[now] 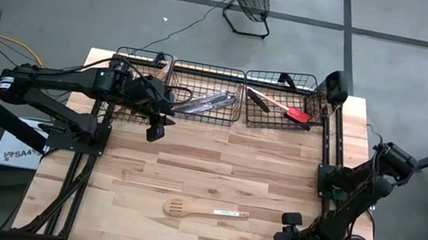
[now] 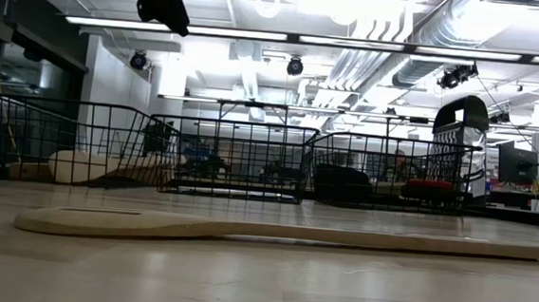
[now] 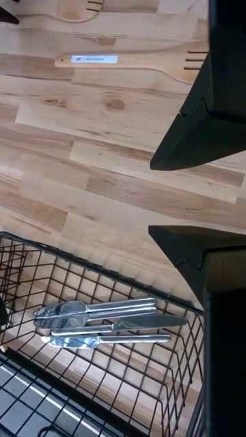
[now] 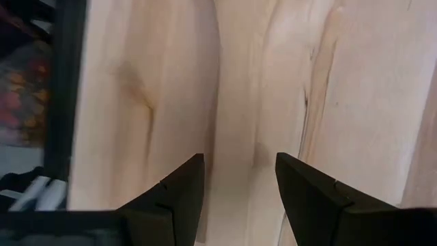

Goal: Pick & Place Kitchen Items
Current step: Put the wooden serving fork into the left wire basket

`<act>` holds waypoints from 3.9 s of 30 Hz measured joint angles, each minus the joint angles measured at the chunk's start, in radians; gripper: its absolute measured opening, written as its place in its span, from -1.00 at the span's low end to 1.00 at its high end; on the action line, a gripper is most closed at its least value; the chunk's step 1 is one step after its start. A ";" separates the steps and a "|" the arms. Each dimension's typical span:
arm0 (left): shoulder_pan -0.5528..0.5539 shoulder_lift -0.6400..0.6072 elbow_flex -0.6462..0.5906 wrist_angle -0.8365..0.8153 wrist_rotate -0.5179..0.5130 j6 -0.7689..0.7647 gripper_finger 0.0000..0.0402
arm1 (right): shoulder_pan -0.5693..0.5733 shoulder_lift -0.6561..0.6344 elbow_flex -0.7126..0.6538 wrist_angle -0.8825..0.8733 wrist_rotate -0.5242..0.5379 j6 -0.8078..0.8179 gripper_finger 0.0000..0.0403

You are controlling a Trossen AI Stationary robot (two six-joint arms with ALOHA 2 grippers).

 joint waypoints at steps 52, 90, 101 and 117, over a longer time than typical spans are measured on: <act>0.000 0.000 0.001 0.000 0.000 0.000 -0.31 | -0.139 0.046 0.001 -0.186 0.053 -0.186 -0.37; 0.000 0.000 0.001 -0.001 0.004 -0.023 -0.31 | -0.130 -0.053 -0.003 -0.191 -0.078 0.063 -0.62; 0.000 0.000 0.000 0.000 0.004 -0.023 -0.31 | -0.131 -0.066 -0.001 -0.188 -0.184 0.059 -0.62; 0.000 0.000 0.000 0.009 0.003 -0.023 -0.31 | -0.132 -0.120 0.003 -0.149 -0.152 0.053 -0.62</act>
